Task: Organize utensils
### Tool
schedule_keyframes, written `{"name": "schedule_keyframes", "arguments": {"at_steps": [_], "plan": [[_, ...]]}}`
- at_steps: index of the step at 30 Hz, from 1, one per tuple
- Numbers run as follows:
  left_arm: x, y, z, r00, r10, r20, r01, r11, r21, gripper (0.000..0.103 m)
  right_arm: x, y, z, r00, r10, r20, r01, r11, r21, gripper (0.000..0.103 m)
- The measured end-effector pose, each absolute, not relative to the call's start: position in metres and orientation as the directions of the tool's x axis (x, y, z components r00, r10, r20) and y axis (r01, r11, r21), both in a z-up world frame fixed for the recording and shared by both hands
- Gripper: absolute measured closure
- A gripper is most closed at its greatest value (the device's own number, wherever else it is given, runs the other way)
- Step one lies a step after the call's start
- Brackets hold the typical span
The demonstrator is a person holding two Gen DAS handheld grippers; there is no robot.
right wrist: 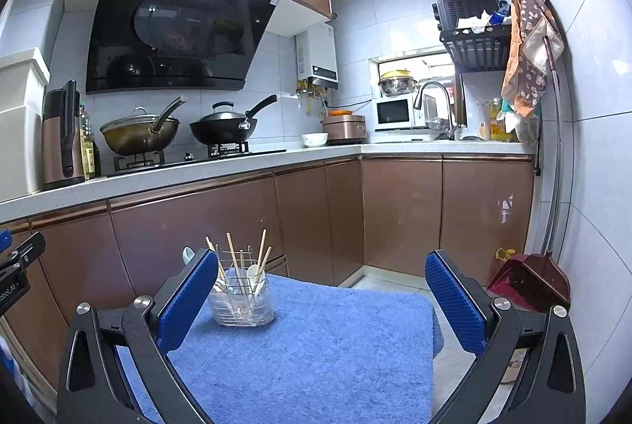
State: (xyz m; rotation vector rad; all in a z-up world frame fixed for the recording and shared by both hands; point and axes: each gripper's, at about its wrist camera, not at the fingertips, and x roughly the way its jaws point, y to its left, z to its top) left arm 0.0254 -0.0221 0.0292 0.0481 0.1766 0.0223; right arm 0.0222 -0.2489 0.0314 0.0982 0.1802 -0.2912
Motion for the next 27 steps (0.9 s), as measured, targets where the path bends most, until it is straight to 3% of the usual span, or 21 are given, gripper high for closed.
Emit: {"name": "schedule_keyframes", "arguments": {"at_steps": [27], "plan": [[0.0299, -0.0187, 0.0250, 0.982, 0.026, -0.186, -0.016, 0.998, 0.054, 0.029, 0.0223, -0.2454, 0.0291, 0.936, -0.288, -0.200, 0.299, 0.954, 0.027, 0.000]]}}
